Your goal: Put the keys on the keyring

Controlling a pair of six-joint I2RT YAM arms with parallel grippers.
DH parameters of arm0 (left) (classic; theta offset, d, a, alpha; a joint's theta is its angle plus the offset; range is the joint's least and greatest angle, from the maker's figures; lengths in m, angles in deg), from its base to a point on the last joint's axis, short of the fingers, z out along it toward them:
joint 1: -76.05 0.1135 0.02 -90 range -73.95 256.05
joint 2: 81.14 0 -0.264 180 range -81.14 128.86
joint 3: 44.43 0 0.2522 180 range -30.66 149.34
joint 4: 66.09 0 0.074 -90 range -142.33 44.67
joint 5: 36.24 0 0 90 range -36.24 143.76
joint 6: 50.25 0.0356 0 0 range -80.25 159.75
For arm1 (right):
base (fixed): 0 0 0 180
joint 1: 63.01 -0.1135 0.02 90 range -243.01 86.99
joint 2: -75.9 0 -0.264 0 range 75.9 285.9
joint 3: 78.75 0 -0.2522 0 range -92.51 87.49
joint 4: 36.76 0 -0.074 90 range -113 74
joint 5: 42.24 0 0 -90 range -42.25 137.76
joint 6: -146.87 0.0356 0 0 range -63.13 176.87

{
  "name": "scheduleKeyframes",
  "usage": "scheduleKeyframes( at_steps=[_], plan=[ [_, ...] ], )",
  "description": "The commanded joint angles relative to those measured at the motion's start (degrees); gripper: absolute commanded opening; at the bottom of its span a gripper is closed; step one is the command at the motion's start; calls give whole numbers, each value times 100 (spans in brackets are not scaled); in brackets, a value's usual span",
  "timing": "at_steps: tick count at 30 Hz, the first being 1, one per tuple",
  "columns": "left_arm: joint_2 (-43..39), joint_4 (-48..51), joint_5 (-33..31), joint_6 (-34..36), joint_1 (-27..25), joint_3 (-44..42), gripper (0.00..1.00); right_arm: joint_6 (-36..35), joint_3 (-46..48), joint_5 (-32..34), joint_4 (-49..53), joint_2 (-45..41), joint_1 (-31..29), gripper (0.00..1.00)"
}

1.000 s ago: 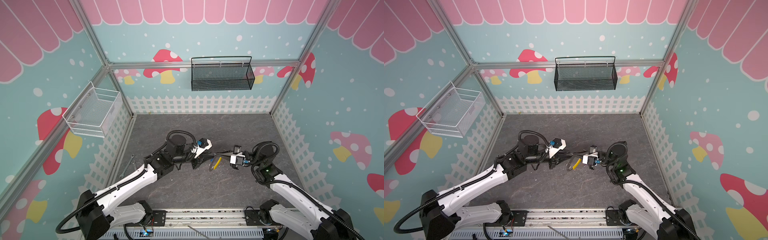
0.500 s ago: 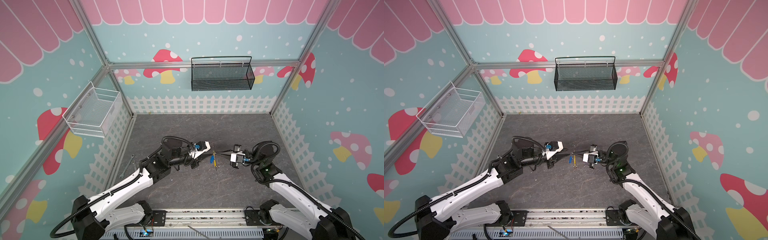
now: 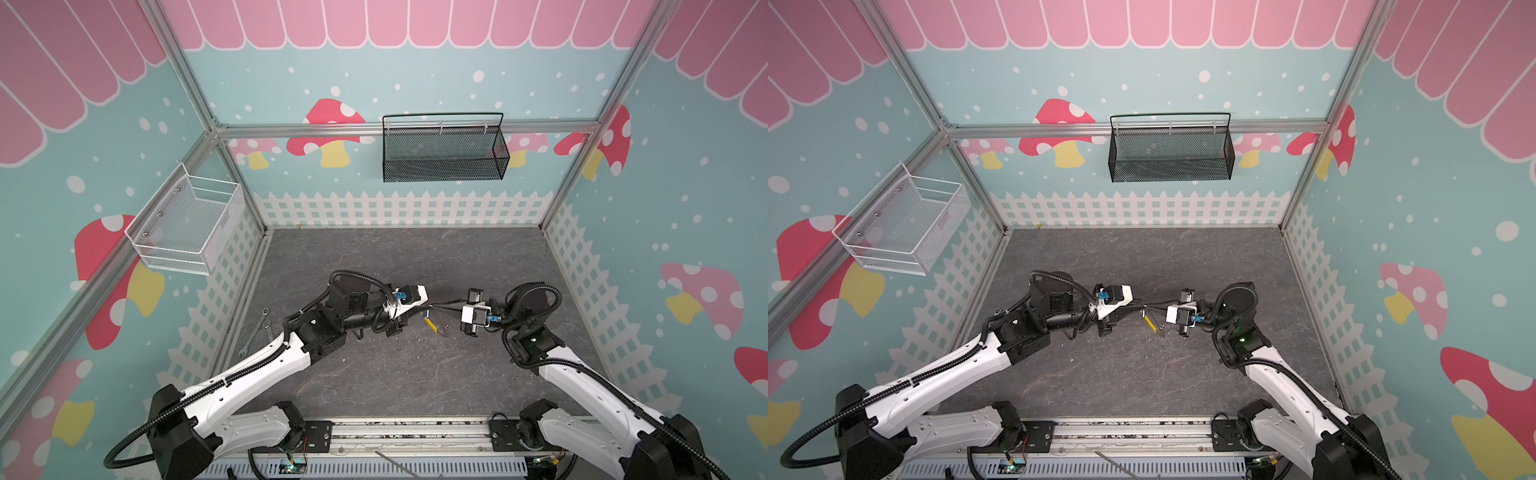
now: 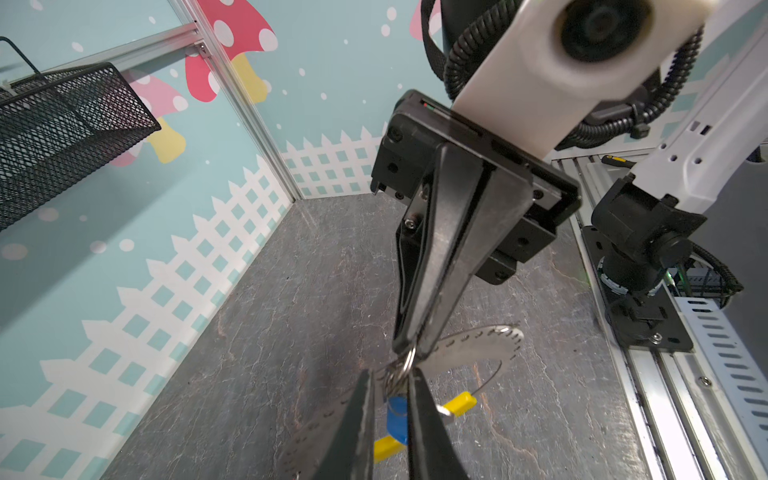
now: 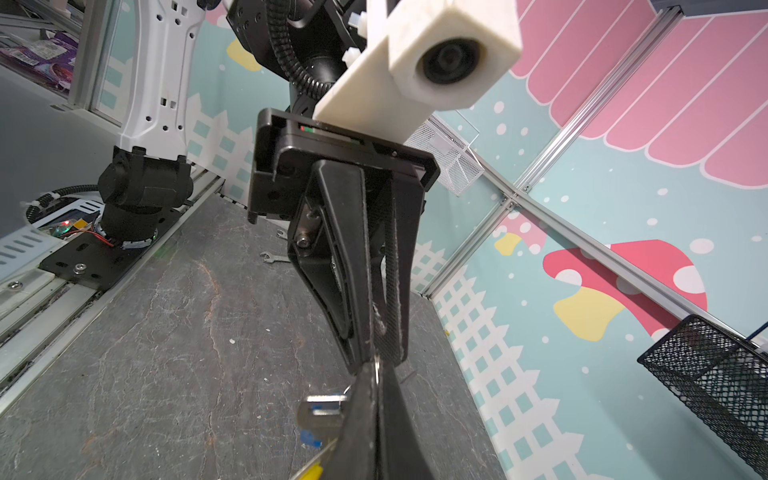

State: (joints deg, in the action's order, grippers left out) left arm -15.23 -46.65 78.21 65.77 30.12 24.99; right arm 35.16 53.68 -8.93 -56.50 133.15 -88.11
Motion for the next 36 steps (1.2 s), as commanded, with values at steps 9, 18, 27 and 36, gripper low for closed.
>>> scheduleKeyframes(
  at_steps=[9,18,27,36],
  plan=[
    [106,244,143,297,-109,327,0,127,-59,-134,-105,40,14,0],
    [451,1925,30,505,-144,1360,0,-346,-104,393,544,-186,22,27],
    [909,3213,-305,698,-153,2313,0,-1102,-451,772,1693,-565,15,31],
    [1143,3441,-460,716,-275,2614,0,-1278,-636,613,1942,-406,13,25]
  ],
)
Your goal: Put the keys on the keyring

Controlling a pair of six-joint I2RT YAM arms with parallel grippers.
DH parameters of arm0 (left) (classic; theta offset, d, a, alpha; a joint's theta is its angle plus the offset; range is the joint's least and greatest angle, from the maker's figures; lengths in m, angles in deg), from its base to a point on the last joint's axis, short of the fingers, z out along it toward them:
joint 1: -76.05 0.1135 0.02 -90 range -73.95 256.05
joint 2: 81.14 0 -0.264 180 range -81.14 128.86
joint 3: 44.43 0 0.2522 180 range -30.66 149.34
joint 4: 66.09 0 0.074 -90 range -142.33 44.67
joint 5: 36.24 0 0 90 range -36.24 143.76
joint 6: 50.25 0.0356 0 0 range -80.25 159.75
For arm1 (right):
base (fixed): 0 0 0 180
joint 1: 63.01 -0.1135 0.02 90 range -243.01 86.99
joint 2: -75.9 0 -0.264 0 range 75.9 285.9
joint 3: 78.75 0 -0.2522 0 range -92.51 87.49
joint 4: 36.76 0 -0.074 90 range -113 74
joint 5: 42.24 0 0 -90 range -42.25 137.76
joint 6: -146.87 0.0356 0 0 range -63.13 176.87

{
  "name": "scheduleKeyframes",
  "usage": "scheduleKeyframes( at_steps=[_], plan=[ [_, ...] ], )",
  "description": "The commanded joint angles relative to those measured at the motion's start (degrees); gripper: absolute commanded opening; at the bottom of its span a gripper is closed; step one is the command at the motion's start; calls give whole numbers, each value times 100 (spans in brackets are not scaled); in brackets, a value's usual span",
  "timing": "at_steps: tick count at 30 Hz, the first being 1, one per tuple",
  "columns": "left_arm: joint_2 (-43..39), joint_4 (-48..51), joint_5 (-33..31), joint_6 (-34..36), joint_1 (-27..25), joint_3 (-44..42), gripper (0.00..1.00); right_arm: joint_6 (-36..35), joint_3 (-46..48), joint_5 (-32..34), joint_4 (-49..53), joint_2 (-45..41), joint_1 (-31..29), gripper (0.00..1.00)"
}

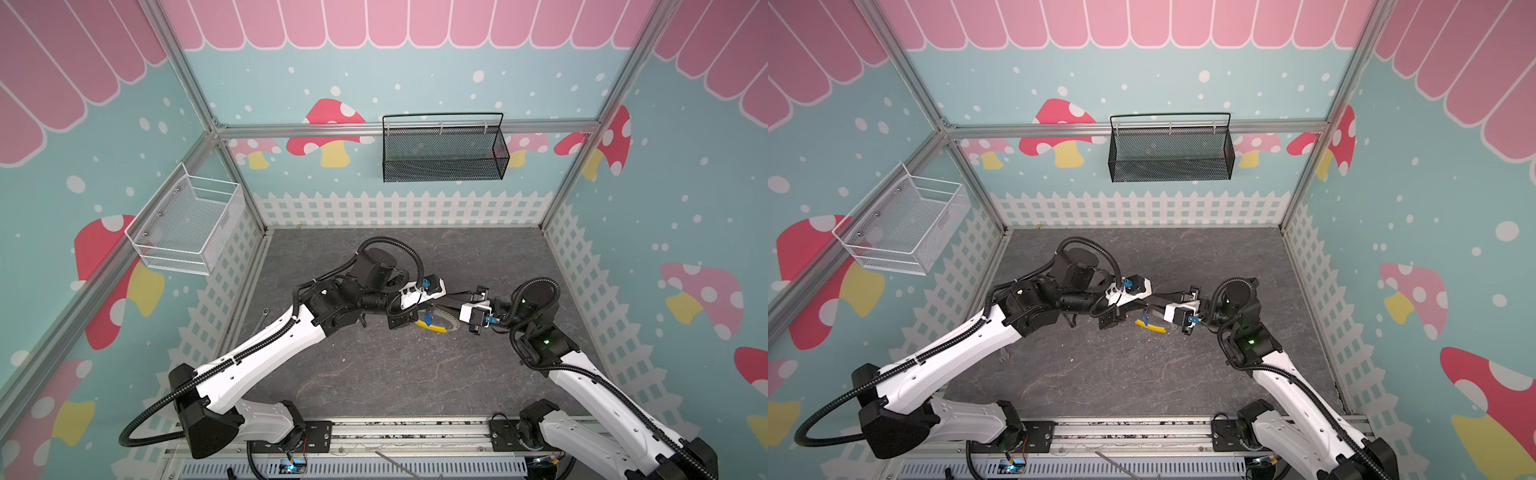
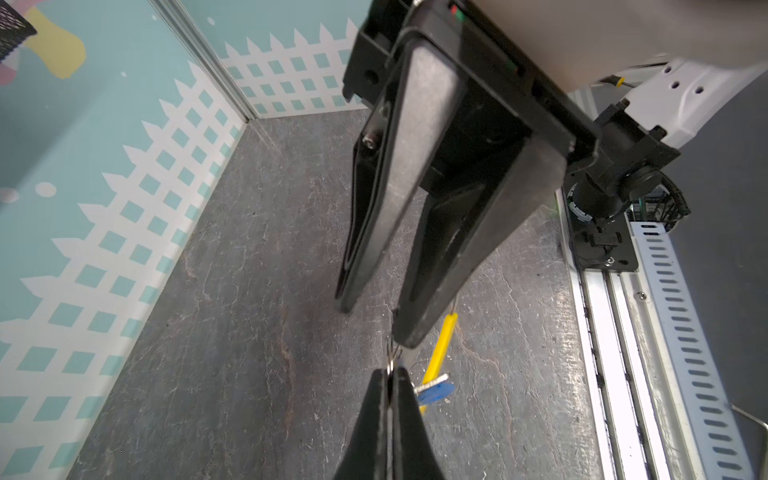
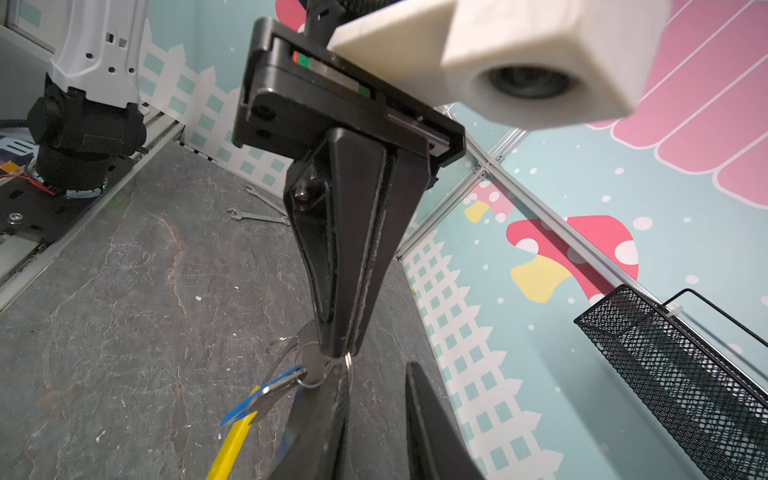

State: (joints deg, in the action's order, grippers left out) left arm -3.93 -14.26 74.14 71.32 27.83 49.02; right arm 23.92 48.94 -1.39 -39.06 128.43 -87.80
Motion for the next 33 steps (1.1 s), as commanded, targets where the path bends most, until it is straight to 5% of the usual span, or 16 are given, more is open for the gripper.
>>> scheduleKeyframes(
  at_steps=[1,25,31,33],
  plan=[
    [23,205,-67,169,-62,228,0,-159,-171,-153,213,109,-17,24],
    [240,229,-111,174,-143,423,0,-169,-232,-436,331,328,-20,13],
    [251,201,-191,112,-158,439,0,-44,-209,-518,209,354,-24,0],
    [194,51,-420,-131,-137,362,13,108,-150,-500,47,338,-20,0]
  ],
)
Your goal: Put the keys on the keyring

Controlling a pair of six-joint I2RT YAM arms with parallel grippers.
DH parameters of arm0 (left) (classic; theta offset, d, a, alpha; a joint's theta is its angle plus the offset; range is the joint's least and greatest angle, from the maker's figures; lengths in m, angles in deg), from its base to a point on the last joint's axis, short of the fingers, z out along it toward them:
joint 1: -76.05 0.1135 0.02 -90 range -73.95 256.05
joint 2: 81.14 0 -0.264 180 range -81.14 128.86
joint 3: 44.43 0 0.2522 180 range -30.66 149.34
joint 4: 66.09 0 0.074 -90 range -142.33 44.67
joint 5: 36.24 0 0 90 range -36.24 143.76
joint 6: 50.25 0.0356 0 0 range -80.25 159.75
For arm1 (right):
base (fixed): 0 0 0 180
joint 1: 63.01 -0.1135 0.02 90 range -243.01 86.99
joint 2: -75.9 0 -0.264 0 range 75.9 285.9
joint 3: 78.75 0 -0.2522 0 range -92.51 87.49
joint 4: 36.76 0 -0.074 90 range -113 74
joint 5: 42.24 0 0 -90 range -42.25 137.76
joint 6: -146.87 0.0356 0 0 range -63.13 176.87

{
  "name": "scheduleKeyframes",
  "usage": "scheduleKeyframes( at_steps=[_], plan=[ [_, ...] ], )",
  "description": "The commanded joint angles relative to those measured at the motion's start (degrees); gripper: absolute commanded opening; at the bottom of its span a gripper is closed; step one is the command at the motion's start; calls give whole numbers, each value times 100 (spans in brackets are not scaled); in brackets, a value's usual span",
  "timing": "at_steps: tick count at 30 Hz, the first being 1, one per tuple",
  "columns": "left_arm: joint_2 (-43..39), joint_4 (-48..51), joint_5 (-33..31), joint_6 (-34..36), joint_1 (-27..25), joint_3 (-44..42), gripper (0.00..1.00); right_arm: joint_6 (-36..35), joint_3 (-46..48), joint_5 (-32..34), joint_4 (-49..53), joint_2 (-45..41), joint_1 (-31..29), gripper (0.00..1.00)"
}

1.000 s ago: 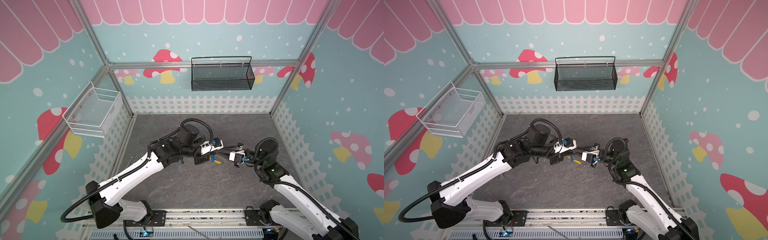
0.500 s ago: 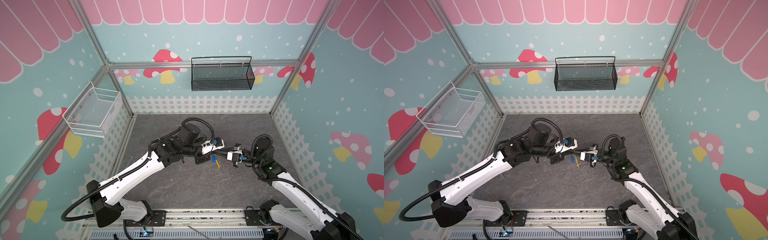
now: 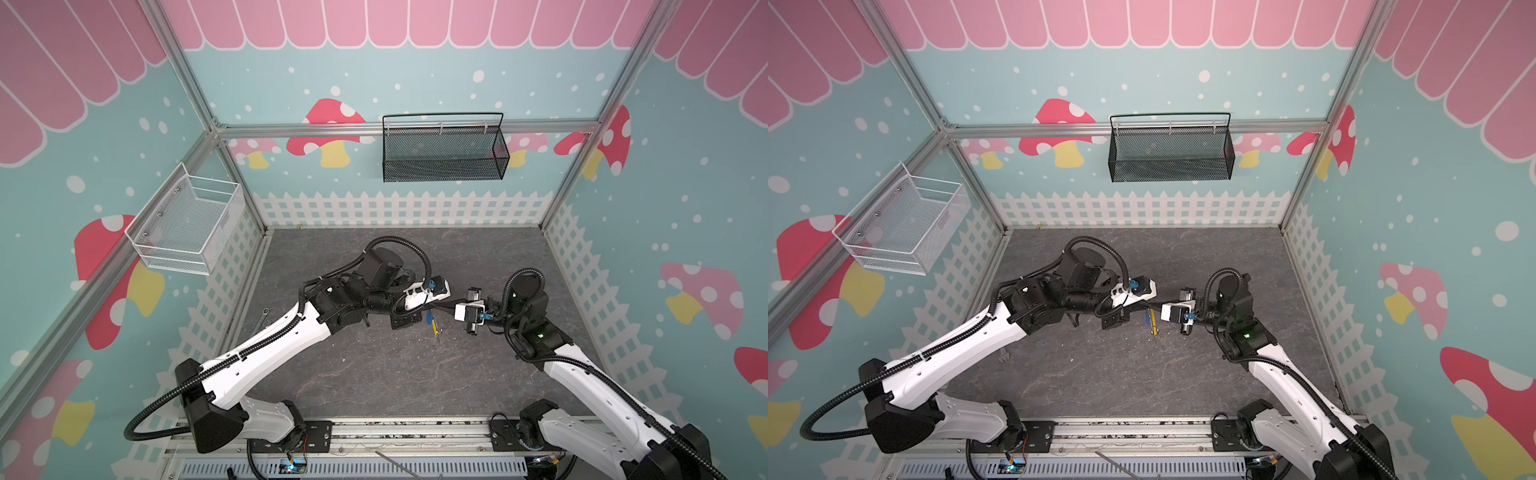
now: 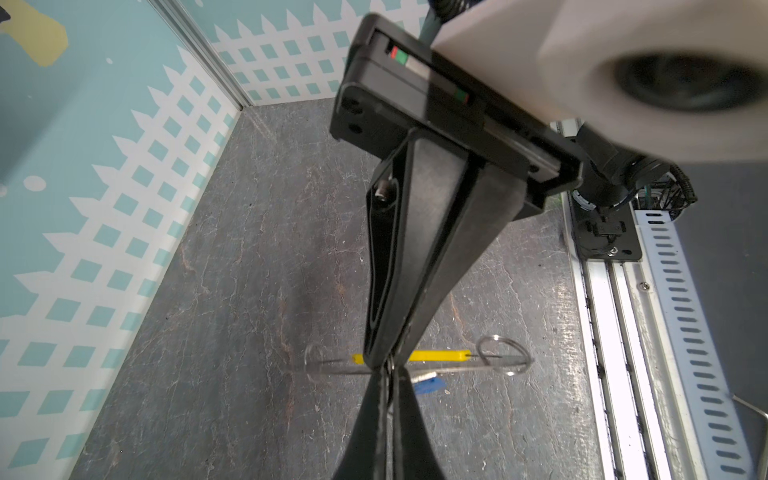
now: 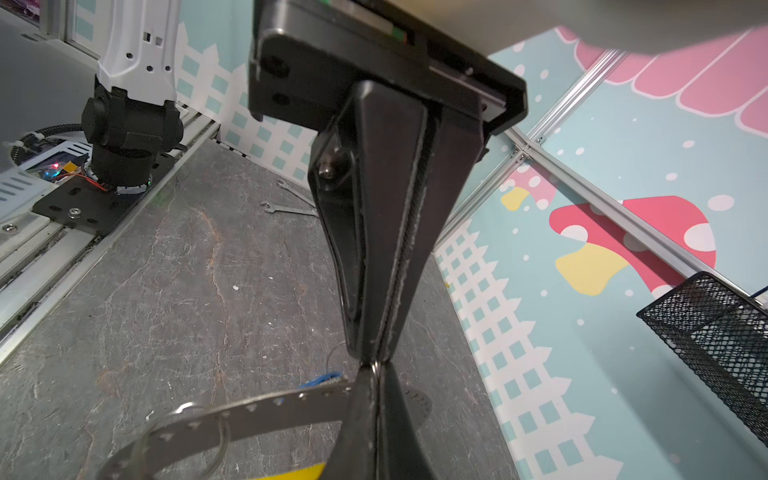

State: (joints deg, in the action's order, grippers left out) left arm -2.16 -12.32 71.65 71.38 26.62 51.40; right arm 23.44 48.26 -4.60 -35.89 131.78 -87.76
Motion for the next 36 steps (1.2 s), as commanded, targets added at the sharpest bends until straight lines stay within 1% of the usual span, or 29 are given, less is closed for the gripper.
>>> scheduleKeyframes(
  at_steps=[1,5,8,9,12,16,20,23,27,30,32,34,36],
  plan=[
    [-75,-285,-175,-252,39,10,15,260,-37,-159,-390,2,-25,0],
    [-642,-1244,-107,-809,199,-837,22,527,20,-152,-654,37,-20,0],
    [-1043,-1859,-287,-1343,227,-1439,37,623,19,-176,-768,72,-17,0],
    [-1156,-2012,-307,-1467,239,-1595,37,641,19,-174,-785,88,-21,0],
    [-1373,-2473,-256,-1812,250,-2007,36,678,20,-178,-843,107,-21,0],
    [-1329,-2781,-28,-2090,249,-2149,33,655,11,-178,-852,125,-14,0],
    [-1207,-2875,65,-2128,250,-2134,30,671,11,-209,-866,120,-27,0],
    [-1133,-2920,104,-2119,250,-2129,25,673,34,-230,-921,102,-13,0],
    [-1069,-2920,111,-2092,250,-2128,23,685,71,-226,-961,77,-26,0],
    [-1049,-2885,129,-2067,250,-2126,20,689,81,-213,-994,56,-21,0],
    [-1060,-2876,121,-2057,253,-2156,21,691,95,-197,-1016,47,-25,0],
    [-1084,-2876,101,-2070,258,-2189,25,697,108,-196,-1040,37,-21,0],
    [-1103,-2873,82,-2085,266,-2214,27,703,117,-196,-1060,33,-15,0]
  ],
)
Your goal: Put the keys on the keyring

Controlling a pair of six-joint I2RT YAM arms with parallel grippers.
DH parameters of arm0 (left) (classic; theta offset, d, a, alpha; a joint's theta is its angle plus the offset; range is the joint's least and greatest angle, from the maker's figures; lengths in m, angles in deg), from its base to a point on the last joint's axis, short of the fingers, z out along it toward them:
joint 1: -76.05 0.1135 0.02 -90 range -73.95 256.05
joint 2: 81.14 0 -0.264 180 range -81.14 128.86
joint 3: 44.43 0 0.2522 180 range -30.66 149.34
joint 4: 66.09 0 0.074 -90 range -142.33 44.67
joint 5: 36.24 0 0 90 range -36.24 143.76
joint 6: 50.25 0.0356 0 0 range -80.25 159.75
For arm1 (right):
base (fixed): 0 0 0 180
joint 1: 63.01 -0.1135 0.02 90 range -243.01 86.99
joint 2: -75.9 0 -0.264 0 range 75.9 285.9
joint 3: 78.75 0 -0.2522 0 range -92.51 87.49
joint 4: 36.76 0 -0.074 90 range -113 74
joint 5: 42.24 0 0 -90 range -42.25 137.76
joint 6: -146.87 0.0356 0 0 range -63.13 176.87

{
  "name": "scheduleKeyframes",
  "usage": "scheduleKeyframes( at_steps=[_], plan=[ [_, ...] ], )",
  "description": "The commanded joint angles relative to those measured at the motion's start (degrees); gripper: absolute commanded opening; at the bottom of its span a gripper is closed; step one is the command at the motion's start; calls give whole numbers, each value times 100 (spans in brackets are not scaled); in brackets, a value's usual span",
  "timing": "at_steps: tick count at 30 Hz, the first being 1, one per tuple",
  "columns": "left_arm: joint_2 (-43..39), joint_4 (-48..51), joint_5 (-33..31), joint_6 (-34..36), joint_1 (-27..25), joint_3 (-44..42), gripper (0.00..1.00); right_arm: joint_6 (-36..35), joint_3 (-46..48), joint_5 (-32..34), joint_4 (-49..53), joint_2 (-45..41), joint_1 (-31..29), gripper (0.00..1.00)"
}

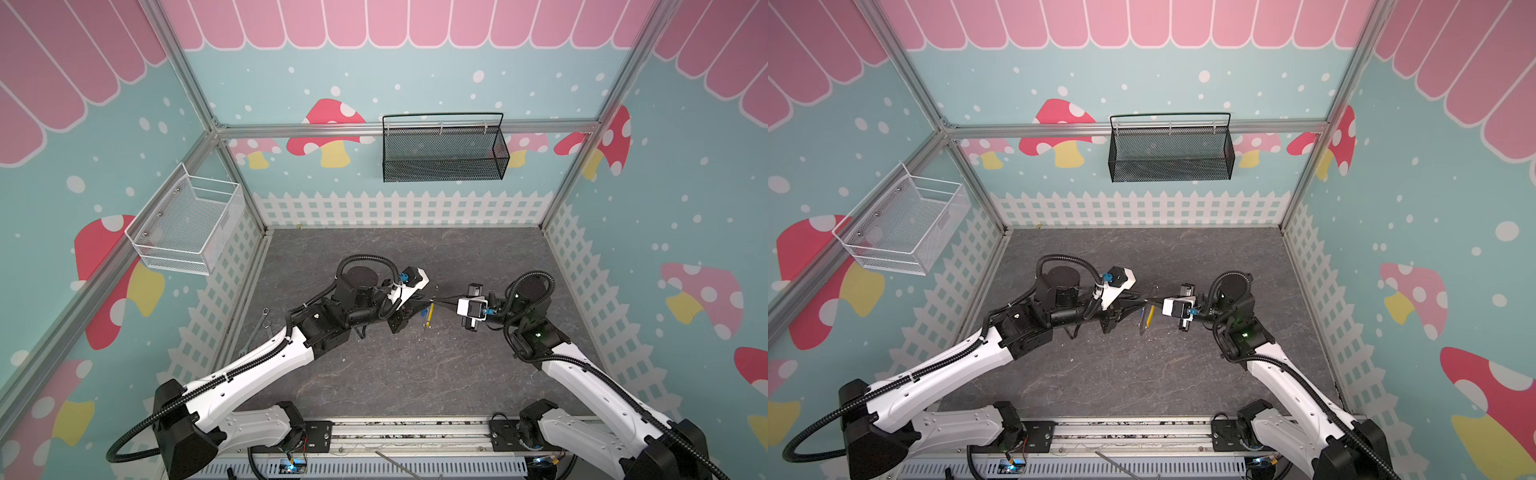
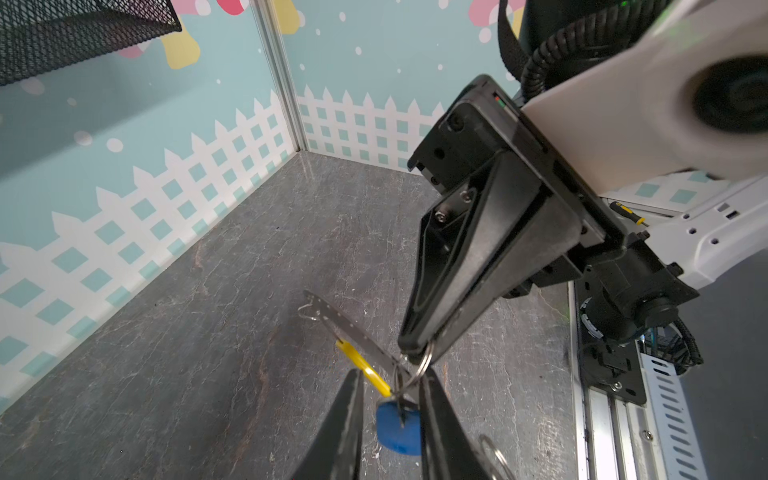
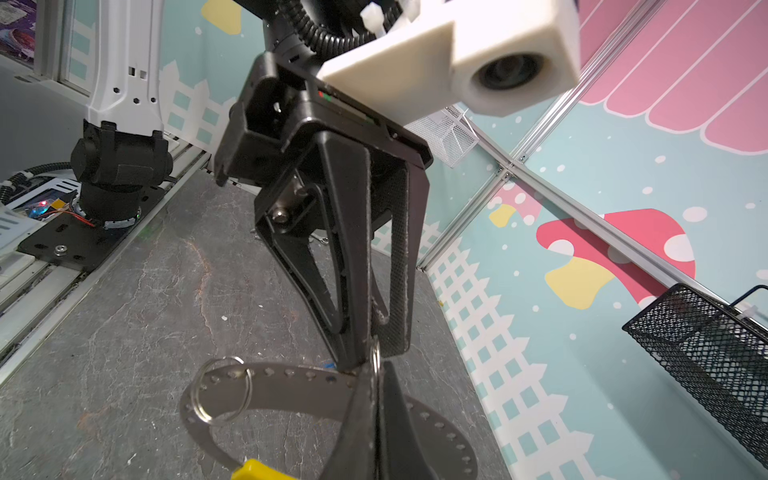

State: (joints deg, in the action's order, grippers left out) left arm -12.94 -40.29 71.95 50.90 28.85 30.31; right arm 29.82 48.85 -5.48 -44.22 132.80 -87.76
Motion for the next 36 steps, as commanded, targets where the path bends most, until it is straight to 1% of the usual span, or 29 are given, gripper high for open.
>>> scheduleKeyframes(
  at_steps=[1,5,8,10,12,16,20,22,24,25,26,36],
  plan=[
    [-34,-79,41,-35,43,-119,27,76,66,-107,-245,-70,-20,0],
    [-61,-85,73,-44,68,-177,29,110,84,-108,-316,-91,-20,0],
    [-79,-104,110,-44,72,-208,34,145,110,-82,-374,-117,-21,0],
    [-103,-113,108,-36,79,-238,34,163,128,-73,-409,-134,-21,0],
    [-122,-136,137,-26,79,-256,31,175,137,-78,-418,-136,-17,0],
    [-118,-149,204,33,88,-254,22,213,145,-114,-457,-136,-21,0],
    [-88,-157,278,88,88,-220,17,226,154,-134,-487,-118,-16,0],
    [-96,-138,325,136,88,-218,10,252,162,-150,-520,-118,-21,0],
    [-97,-123,369,139,88,-226,7,287,180,-146,-584,-131,-13,0],
    [-97,-106,415,160,88,-233,3,296,188,-158,-613,-131,-17,0],
    [-97,-96,450,169,88,-239,1,313,188,-157,-634,-127,-14,0],
    [84,5,835,182,88,-144,0,664,266,-485,-1210,-65,-21,0]
  ],
)
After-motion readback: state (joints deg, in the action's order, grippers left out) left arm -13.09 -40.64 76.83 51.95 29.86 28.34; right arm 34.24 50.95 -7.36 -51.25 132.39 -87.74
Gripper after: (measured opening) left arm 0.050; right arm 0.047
